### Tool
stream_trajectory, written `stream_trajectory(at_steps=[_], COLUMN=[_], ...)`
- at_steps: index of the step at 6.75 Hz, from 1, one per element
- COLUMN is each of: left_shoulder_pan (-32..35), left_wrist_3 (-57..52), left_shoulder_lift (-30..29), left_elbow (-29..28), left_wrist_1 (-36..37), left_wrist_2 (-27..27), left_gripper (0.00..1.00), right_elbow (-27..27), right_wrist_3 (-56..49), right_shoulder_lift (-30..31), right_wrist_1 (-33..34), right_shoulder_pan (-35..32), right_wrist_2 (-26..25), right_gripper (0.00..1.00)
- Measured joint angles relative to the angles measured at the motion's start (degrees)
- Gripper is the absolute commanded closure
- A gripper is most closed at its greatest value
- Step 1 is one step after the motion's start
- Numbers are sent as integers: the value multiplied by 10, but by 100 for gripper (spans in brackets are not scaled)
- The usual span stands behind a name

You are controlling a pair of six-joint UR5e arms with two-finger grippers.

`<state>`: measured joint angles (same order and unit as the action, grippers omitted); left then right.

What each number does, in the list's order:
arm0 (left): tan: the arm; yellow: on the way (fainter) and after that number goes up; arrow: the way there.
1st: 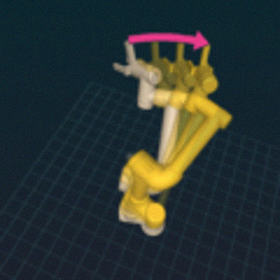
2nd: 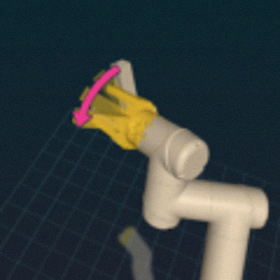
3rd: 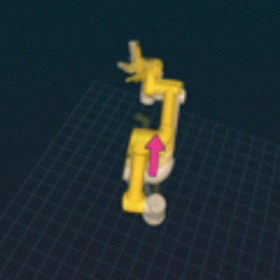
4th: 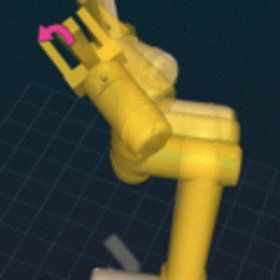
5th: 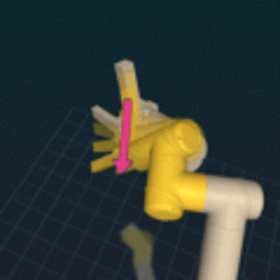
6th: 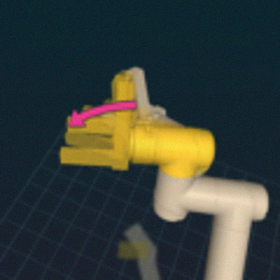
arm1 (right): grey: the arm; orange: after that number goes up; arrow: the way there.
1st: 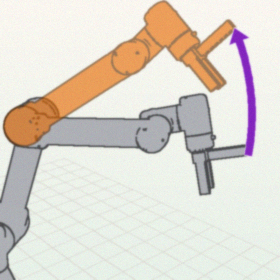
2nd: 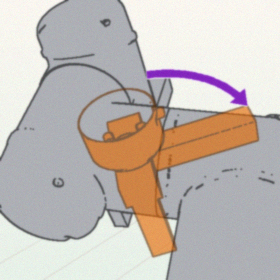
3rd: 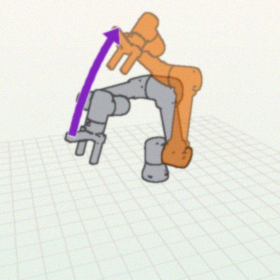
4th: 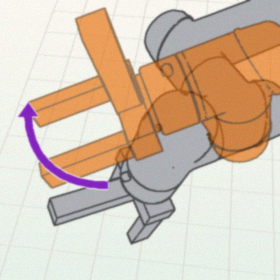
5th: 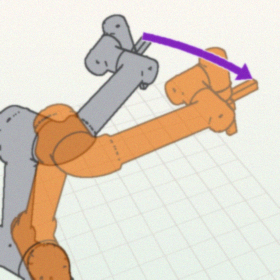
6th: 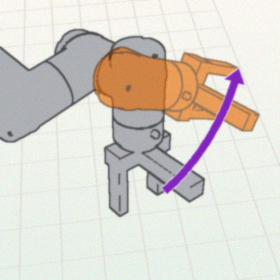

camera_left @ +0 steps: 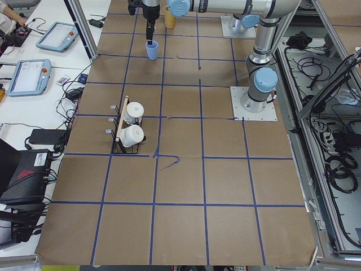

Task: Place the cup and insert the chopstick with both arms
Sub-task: 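Set the blue cup down with left gripper while right carries chopstick over, then lower the pink chopstick into the blue cup with the right gripper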

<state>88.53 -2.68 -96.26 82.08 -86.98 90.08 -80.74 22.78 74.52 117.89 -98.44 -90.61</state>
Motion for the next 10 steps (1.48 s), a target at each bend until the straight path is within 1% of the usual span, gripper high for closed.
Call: stream_trajectory(at_steps=[1, 2, 3, 5, 7, 9, 10], left_shoulder_pan=[0, 1, 1, 13, 24, 24, 22], left_wrist_3=[0, -2, -3, -1, 11, 12, 9], left_shoulder_lift=[30, 47, 51, 43, 34, 35, 35], left_elbow=[38, 58, 64, 73, 95, 102, 102], left_wrist_1=[11, 33, 45, 53, 55, 54, 55], left_wrist_2=[1, 0, -1, -2, -21, -24, -23], left_gripper=[0, 0, 0, 0, 0, 0, 0], right_elbow=[5, 12, 22, 34, 45, 53, 53], right_wrist_3=[21, 32, 38, 73, 104, 114, 113], right_shoulder_lift=[-8, -13, -17, -30, -46, -59, -62], right_wrist_1=[4, 4, 4, 6, 16, 20, 21], right_shoulder_pan=[-26, -41, -50, -66, -77, -81, -81], right_wrist_2=[-22, -36, -42, -40, -39, -39, -40], right_gripper=[100, 100, 100, 100, 100, 100, 95])
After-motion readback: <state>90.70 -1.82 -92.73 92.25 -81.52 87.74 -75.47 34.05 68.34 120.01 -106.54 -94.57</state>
